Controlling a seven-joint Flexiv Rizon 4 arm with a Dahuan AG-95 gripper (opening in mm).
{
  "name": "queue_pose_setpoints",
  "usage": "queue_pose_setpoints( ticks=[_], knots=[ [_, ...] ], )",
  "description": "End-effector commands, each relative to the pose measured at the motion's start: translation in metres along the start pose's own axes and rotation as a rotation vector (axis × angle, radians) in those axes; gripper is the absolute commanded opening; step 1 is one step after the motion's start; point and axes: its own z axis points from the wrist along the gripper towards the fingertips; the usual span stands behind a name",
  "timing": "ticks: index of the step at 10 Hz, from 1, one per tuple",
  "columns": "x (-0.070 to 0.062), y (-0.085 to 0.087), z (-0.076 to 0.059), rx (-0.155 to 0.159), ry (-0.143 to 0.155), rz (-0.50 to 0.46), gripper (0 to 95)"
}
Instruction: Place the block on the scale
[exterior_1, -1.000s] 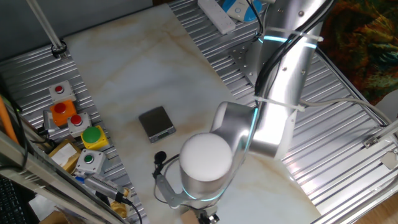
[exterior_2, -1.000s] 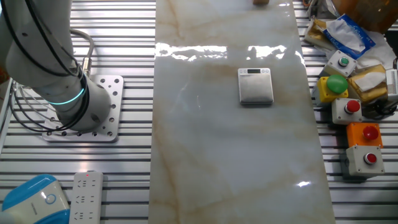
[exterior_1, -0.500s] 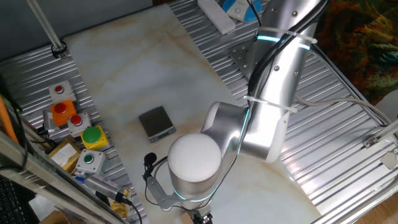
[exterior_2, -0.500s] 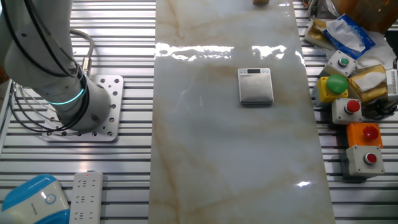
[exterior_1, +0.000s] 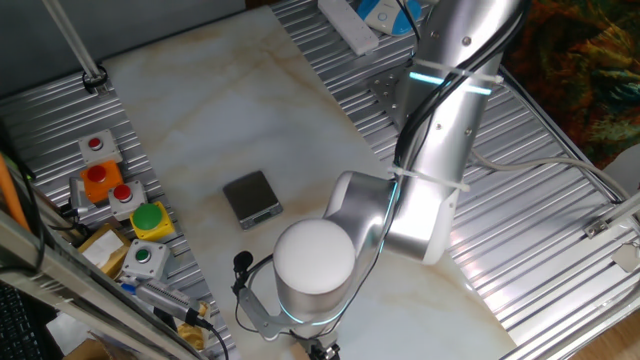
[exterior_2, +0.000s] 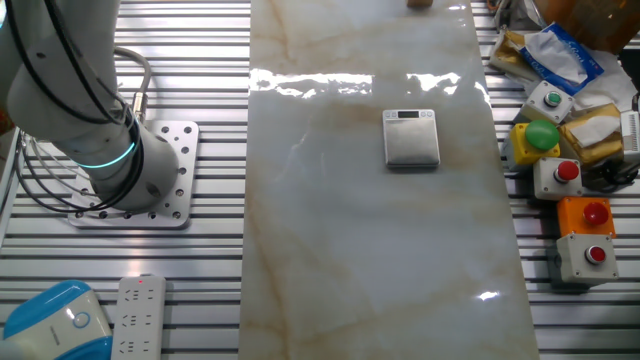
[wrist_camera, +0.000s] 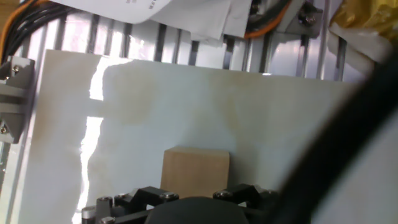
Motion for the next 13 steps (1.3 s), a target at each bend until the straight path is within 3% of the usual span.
queue_pose_setpoints(
  ticks=[1,4,5,6,7,10,11,12,13],
  knots=[
    [0.0000,-0.0015,0.0082,-0.001,-0.007,-0.001,95.0],
    [0.0001,-0.0021,0.0133,-0.002,-0.011,-0.009,95.0],
    [0.0002,-0.0021,0.0137,-0.005,-0.012,-0.013,76.0],
    [0.0002,-0.0021,0.0137,-0.007,-0.012,-0.011,76.0],
    [0.0002,-0.0021,0.0137,-0.006,-0.011,-0.009,57.0],
    [0.0002,-0.0021,0.0137,-0.008,-0.011,-0.006,57.0],
    [0.0001,-0.0021,0.0135,-0.024,-0.013,-0.003,57.0],
    [0.0001,-0.0021,0.0135,-0.010,-0.009,-0.006,57.0],
    [0.0001,-0.0019,0.0119,0.045,0.008,-0.026,57.0]
  ],
)
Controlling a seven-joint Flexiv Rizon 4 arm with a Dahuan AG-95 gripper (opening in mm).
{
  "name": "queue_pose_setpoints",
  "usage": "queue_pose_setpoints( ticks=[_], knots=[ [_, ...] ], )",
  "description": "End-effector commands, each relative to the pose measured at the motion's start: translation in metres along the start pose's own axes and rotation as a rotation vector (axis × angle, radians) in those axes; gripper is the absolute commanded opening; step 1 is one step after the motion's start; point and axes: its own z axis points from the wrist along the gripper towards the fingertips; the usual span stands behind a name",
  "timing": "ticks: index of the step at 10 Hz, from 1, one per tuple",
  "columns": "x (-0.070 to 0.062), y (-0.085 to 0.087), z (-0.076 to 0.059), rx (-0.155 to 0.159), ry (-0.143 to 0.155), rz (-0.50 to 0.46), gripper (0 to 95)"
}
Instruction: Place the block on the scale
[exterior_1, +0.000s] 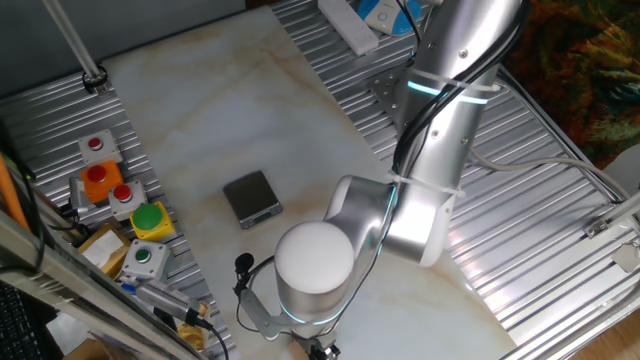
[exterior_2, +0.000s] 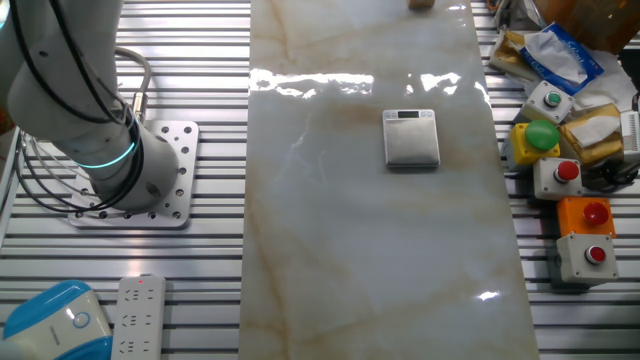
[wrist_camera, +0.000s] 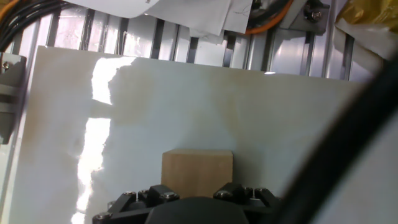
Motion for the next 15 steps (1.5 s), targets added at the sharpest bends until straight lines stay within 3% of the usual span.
queue_pose_setpoints(
  ticks=[1,2,4,7,9,10,15],
  knots=[
    [0.000,0.001,-0.002,0.073,0.020,-0.023,38.0],
    [0.000,0.001,-0.002,0.072,0.021,-0.020,19.0],
    [0.000,0.002,-0.007,0.076,0.030,-0.020,19.0],
    [-0.001,0.008,-0.038,0.071,0.039,-0.026,19.0],
    [0.000,0.010,-0.048,0.072,0.040,-0.029,19.0],
    [0.002,0.003,-0.056,0.070,0.044,-0.041,0.0],
    [0.002,0.003,-0.056,0.070,0.044,-0.041,0.0]
  ],
)
